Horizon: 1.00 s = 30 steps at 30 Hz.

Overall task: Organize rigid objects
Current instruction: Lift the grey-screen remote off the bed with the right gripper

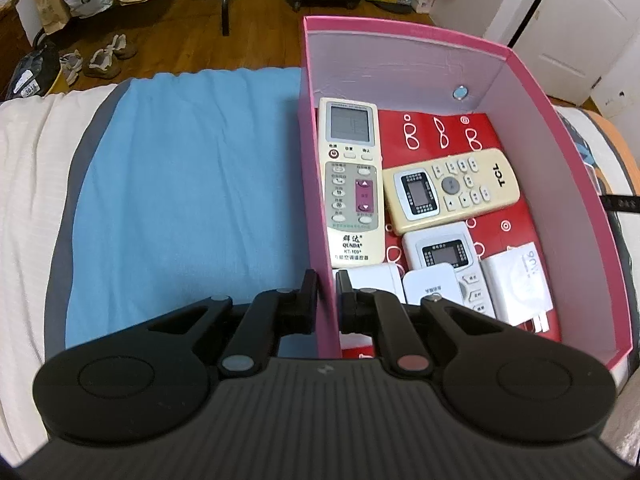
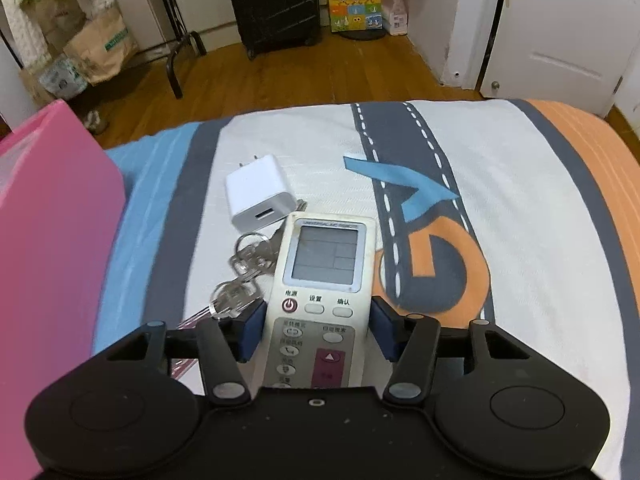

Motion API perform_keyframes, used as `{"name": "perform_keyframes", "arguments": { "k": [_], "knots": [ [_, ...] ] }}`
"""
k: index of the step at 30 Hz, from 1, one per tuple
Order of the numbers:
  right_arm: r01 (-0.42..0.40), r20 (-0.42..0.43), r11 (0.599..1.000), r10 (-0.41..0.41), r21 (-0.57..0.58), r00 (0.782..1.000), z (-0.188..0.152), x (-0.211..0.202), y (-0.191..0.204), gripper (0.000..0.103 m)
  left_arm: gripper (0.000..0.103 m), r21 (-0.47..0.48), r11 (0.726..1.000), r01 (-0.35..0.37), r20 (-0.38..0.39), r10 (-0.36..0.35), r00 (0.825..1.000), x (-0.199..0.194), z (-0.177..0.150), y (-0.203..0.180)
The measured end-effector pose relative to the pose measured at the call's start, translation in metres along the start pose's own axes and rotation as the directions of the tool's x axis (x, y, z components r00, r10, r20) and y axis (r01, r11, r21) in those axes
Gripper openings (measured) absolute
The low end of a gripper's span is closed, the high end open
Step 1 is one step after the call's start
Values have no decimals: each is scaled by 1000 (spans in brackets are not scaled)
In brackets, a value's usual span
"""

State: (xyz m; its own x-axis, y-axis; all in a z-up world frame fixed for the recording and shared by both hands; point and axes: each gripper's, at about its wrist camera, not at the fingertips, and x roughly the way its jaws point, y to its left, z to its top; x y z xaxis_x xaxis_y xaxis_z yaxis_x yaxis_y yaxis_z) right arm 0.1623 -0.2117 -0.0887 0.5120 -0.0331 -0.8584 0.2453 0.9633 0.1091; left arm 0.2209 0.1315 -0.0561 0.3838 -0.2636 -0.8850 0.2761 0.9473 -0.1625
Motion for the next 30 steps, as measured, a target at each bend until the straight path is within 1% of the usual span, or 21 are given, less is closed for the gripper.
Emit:
{"name": "perform_keyframes", "arguments": {
  "k": [3, 5, 7, 10, 13, 15, 17, 19, 21, 24, 28, 30],
  "knots": [
    [13, 50, 999, -11, -36, 999, -7, -21, 9, 59, 8, 5, 1000, -3, 8, 3, 1000, -1, -1, -1],
    [-11, 84, 997, 17, -76, 996, -12, -37, 20, 59, 8, 2, 1000, -4, 9, 4, 1000, -2, -1, -1],
    [-18, 128, 995, 31, -97, 991, -17, -51, 28, 59, 8, 4, 1000, -6, 12, 6, 1000, -3, -3, -1],
    [-24, 184, 993, 44, -112, 982, -24, -68, 35, 58, 7, 2, 1000, -8, 15, 8, 1000, -5, -4, -1],
    [-54, 221, 991, 80, -122, 972, -33, -82, 42, 58, 7, -12, 1000, -6, 14, 6, 1000, -4, -3, 0],
    [-79, 255, 989, 109, -127, 961, -41, -92, 48, 58, 7, -27, 1000, -2, 11, 2, 1000, -3, -2, 1],
    [-91, 290, 984, 133, -156, 948, -50, -104, 58, 58, 7, -35, 999, 3, 9, -3, 1000, -3, -2, 3],
    [-93, 344, 978, 153, -184, 926, -59, -117, 68, 58, 7, -35, 999, 2, 9, -1, 1000, -3, -2, 2],
    [-100, 406, 972, 181, -213, 896, -64, -133, 75, 58, 7, -32, 999, -3, 9, 3, 1000, -3, -3, 1],
    [-120, 455, 961, 225, -250, 862, -65, -160, 85, 58, 7, -32, 999, -6, 8, 6, 1000, -4, -3, 1],
    [-226, 459, 916, 365, -331, 810, -65, -194, 106, 58, 7, -25, 1000, -11, 10, 11, 1000, -6, -3, 0],
    [-283, 433, 888, 430, -363, 792, -62, -202, 119, 58, 7, -30, 1000, -8, 10, 8, 1000, -6, -3, 0]
  ]
}}
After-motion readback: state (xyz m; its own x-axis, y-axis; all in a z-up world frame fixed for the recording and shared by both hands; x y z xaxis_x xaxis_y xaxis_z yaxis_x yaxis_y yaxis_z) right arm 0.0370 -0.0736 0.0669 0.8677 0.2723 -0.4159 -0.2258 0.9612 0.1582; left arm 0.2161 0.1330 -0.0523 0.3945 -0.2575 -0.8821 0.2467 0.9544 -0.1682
